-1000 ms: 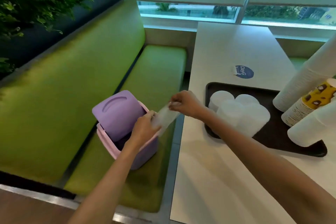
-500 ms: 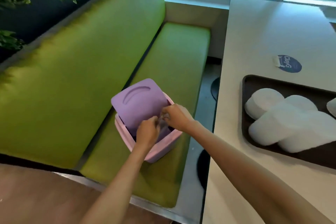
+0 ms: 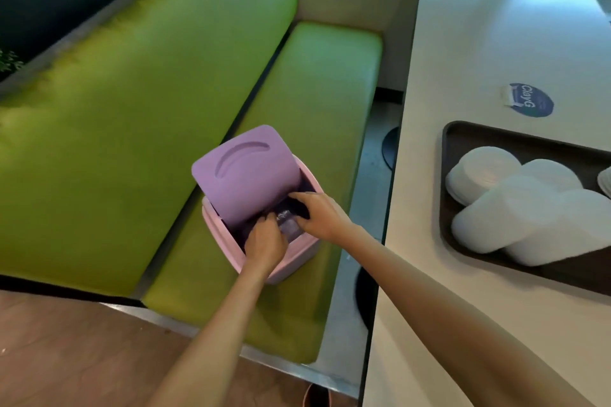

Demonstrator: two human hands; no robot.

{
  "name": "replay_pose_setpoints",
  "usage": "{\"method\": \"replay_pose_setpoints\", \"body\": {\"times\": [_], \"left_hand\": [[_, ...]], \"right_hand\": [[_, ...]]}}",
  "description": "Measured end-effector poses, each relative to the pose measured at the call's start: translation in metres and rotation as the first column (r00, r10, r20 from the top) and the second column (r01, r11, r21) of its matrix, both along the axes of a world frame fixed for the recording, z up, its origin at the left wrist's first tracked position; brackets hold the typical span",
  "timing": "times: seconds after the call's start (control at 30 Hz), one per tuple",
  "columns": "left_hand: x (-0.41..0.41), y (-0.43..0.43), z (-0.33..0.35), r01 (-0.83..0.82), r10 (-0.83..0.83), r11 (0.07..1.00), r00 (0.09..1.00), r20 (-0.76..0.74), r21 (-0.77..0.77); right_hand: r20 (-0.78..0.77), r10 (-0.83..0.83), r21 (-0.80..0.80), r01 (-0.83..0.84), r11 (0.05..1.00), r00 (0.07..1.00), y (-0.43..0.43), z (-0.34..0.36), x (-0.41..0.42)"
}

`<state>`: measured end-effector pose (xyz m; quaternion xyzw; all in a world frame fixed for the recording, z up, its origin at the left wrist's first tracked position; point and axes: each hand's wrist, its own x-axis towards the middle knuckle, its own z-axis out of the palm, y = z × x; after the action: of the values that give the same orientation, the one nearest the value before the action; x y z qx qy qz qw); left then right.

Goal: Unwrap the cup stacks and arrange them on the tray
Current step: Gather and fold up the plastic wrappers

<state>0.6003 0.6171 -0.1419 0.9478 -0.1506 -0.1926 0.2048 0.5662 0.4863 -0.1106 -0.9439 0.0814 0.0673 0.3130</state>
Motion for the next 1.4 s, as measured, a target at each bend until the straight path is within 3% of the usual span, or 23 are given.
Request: {"method": "replay_pose_setpoints", "body": {"times": [0.27,0.5,0.93,1.07,1.17,1.3,1.4], "left_hand": [[-0.039,-0.039,0.049,-0.033,0.093,0.939,0.982,0.162,-0.342],[-0.110,-0.090,0.096,0.139,0.003,0.785,0.974,0.228,-0.604],[-0.278,-0.208,0.107,0.432,-0.367,0.671,0.900,0.237,-0.603],[-0.313,-0.238,0.096,0.511,-0.482,0.674,0.851,0.206,-0.533],[-0.337,-0.258,0.087,0.562,-0.561,0.680,0.812,0.159,-0.471],[-0.368,-0.279,0.074,0.615,-0.636,0.679,0.765,0.097,-0.399],[-0.384,-0.288,0.066,0.626,-0.658,0.681,0.751,0.058,-0.380]], "right_hand": [[0.117,-0.182,0.114,0.169,0.979,0.976,-0.030,0.029,-0.047],[0.210,-0.329,0.101,0.315,0.944,0.920,-0.077,0.057,-0.139],[0.194,-0.558,0.067,0.557,0.828,0.807,-0.192,0.086,-0.346],[0.106,-0.593,0.038,0.593,0.805,0.798,-0.218,0.082,-0.396],[-0.042,-0.613,-0.095,0.607,0.789,0.789,-0.242,0.070,-0.437],[-0.241,-0.582,-0.230,0.537,0.811,0.776,-0.262,0.054,-0.485],[-0.302,-0.568,-0.269,0.503,0.821,0.765,-0.269,0.043,-0.509]]}}
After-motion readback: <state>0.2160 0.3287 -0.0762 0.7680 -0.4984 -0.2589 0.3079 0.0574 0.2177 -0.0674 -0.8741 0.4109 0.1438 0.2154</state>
